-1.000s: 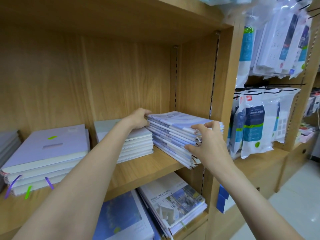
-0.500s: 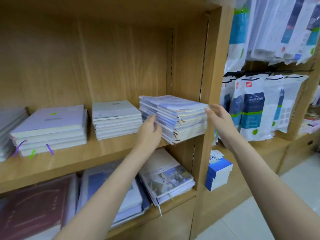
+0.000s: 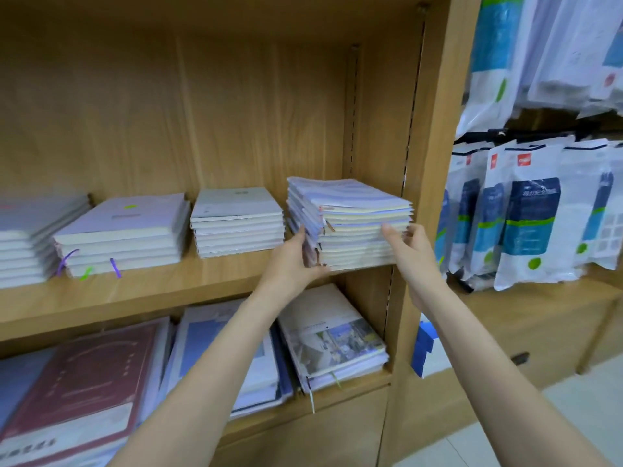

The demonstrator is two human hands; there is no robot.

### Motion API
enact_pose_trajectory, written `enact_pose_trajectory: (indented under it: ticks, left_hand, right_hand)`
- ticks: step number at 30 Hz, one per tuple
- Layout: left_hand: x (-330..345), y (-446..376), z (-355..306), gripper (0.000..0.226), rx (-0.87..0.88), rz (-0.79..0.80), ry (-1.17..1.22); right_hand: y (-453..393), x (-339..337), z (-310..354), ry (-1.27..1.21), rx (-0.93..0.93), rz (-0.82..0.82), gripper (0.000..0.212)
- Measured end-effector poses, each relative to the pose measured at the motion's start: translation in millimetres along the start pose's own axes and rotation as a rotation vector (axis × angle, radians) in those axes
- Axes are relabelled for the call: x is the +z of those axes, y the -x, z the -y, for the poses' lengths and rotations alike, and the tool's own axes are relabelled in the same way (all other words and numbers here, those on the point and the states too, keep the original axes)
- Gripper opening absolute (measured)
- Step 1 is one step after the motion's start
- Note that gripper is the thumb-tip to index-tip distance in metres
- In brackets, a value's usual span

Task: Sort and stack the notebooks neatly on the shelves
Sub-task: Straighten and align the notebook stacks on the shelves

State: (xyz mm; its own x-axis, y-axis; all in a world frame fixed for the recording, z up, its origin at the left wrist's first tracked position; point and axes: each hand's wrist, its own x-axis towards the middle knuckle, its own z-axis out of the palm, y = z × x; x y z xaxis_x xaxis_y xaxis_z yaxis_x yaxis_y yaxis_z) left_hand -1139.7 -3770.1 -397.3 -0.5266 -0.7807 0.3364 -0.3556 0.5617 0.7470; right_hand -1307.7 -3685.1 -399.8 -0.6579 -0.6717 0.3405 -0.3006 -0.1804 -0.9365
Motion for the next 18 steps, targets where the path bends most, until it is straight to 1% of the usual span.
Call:
enact_pose_trajectory:
  ticks: [3, 6, 8, 11, 14, 18]
  left_hand:
    - [-10.7, 3.4, 14.9, 0.069, 0.037, -0.028, 0.149]
    - [-12.5, 11.5, 16.3, 0.07, 0.079, -0.064, 0.342]
    - [-10.2, 15.1, 15.6, 0.068, 0.1, -0.097, 0.398]
    - [-10.0, 14.6, 13.9, 0.063, 0.112, -0.103, 0.402]
    - [-9.5, 11.6, 13.5, 0.06, 0.101, -0.123, 0.389]
    - [-6.9, 12.3, 16.0, 0.058, 0.108, -0.149, 0.315]
  right_hand:
    - [12.3, 5.7, -0.6, -0.011, -0.018, 0.032, 0.048]
    - [13.2, 1.8, 6.4, -0.062, -0.037, 0.08, 0.052]
    - [8.7, -3.6, 10.3, -0.01, -0.052, 0.146, 0.056]
    - [1.4, -6.2, 15.4, 0.023, -0.035, 0.206, 0.054]
    - [-0.7, -5.4, 18.5, 0.013, -0.003, 0.219, 0.054]
    - [-0.2, -3.8, 23.1, -0.013, 0.028, 0.258, 0.054]
